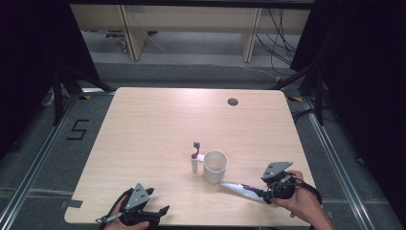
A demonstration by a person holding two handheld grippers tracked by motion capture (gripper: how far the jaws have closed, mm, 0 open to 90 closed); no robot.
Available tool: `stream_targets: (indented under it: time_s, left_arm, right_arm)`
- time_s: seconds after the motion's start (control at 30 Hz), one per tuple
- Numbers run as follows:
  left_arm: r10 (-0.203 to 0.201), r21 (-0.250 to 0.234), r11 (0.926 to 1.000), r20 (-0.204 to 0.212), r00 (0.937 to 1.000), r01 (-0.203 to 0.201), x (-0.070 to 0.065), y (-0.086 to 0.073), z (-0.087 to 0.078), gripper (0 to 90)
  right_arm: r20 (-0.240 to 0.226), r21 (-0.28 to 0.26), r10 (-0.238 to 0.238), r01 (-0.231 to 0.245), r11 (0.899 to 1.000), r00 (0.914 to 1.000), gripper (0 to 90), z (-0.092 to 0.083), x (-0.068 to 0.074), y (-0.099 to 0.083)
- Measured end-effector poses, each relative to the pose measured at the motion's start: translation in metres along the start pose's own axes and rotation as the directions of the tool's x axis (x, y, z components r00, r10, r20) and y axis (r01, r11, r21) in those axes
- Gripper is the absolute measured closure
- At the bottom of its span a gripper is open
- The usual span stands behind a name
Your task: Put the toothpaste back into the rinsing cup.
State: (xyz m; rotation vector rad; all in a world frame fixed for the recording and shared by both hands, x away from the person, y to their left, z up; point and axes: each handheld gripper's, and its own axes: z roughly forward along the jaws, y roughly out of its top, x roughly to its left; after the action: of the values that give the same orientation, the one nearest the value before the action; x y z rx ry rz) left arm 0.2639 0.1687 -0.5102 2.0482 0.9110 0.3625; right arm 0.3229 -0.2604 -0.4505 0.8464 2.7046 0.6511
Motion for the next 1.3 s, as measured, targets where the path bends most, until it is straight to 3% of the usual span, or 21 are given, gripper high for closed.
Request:
stream_targets:
  time_s: [0.07, 0.1, 0.17, 0.27, 0.4, 0.5, 0.6, 0.63, 0.73, 0.8, 0.87, 0.93, 1.0, 1.07, 1.1, 1.23, 1.3]
  left_arm:
    - [0.0, -0.001, 1.0, -0.002, 1.0, 0.0, 0.0, 0.0, 0.0, 18.6]
    - [0.015, 0.02, 0.9997, 0.001, 0.9999, -0.015, 0.001, 0.0, -0.001, 18.6]
    - [0.001, 0.006, 1.0, 0.002, 1.0, -0.001, 0.0, 0.0, 0.0, 18.6]
    - [0.017, 0.021, 0.9996, 0.001, 0.9999, -0.017, 0.001, 0.0, -0.001, 18.6]
    - [0.0, -0.003, 1.0, 0.003, 1.0, 0.0, 0.0, 0.0, 0.001, 18.6]
    - [0.014, 0.013, 0.9998, -0.002, 0.9999, -0.014, 0.001, 0.0, -0.001, 18.6]
    - [0.001, -0.003, 1.0, -0.002, 1.0, -0.001, 0.0, 0.0, 0.0, 18.6]
    - [0.017, 0.018, 0.9997, -0.008, 0.9998, -0.017, 0.0, 0.0, -0.001, 18.6]
    - [0.003, -0.007, 1.0, 0.001, 1.0, -0.003, 0.0, 0.0, 0.001, 18.6]
    - [0.014, 0.017, 0.9998, -0.005, 0.9999, -0.014, 0.0, -0.001, -0.001, 18.6]
    - [0.001, -0.007, 1.0, 0.0, 1.0, -0.001, 0.0, 0.0, 0.001, 18.6]
    - [0.016, 0.005, 0.9999, 0.006, 0.9999, -0.016, 0.001, 0.0, 0.0, 18.6]
    - [0.005, 0.01, 0.9999, -0.003, 1.0, -0.005, -0.001, 0.0, 0.0, 18.6]
    - [0.023, 0.008, 0.9997, -0.002, 0.9997, -0.023, 0.001, 0.0, 0.0, 18.6]
    - [0.009, 0.004, 1.0, 0.004, 1.0, -0.009, 0.0, 0.0, 0.0, 18.6]
    - [0.019, 0.007, 0.9998, -0.005, 0.9998, -0.019, 0.001, 0.0, 0.0, 18.6]
    - [0.004, -0.002, 1.0, 0.005, 1.0, -0.004, -0.001, -0.001, 0.001, 18.6]
  right_arm:
    - [-0.016, 0.016, -0.046, 0.046, 0.999, 0.9988, 43.3, 0.005, 0.001, 0.004]
    - [-0.021, 0.021, -0.046, 0.046, 0.999, 0.9987, 41.9, 0.006, 0.002, 0.005]
    - [-0.032, 0.06, -0.049, 0.051, 0.997, 0.9983, 40.9, 0.011, 0.003, 0.008]
    - [-0.043, 0.088, -0.085, 0.089, 0.992, 0.9954, 40.4, 0.018, 0.003, 0.012]
    - [-0.066, 0.117, -0.116, 0.124, 0.985, 0.991, 42.9, 0.025, 0.005, 0.016]
    - [-0.074, 0.142, -0.132, 0.141, 0.98, 0.9885, 45.6, 0.03, 0.006, 0.019]
    - [-0.083, 0.15, -0.131, 0.142, 0.978, 0.9879, 46.9, 0.032, 0.007, 0.02]
    - [-0.089, 0.167, -0.129, 0.143, 0.976, 0.9876, 49.0, 0.035, 0.008, 0.022]
    - [-0.097, 0.179, -0.149, 0.165, 0.97, 0.984, 51.7, 0.038, 0.007, 0.024]
    - [-0.103, 0.193, -0.138, 0.155, 0.969, 0.9851, 52.7, 0.04, 0.007, 0.025]
    - [-0.109, 0.203, -0.137, 0.157, 0.967, 0.9845, 54.8, 0.041, 0.008, 0.026]
    - [-0.123, 0.208, -0.147, 0.17, 0.963, 0.9815, 56.1, 0.043, 0.008, 0.027]
    - [-0.119, 0.225, -0.151, 0.175, 0.958, 0.9813, 57.0, 0.044, 0.009, 0.029]
    - [-0.13, 0.252, -0.164, 0.192, 0.948, 0.9779, 58.1, 0.044, 0.009, 0.031]
    - [-0.12, 0.241, -0.163, 0.188, 0.952, 0.9793, 59.0, 0.045, 0.01, 0.031]
    - [-0.132, 0.268, -0.161, 0.192, 0.944, 0.978, 60.4, 0.044, 0.011, 0.032]
    - [-0.126, 0.259, -0.161, 0.189, 0.947, 0.9788, 61.0, 0.044, 0.012, 0.032]
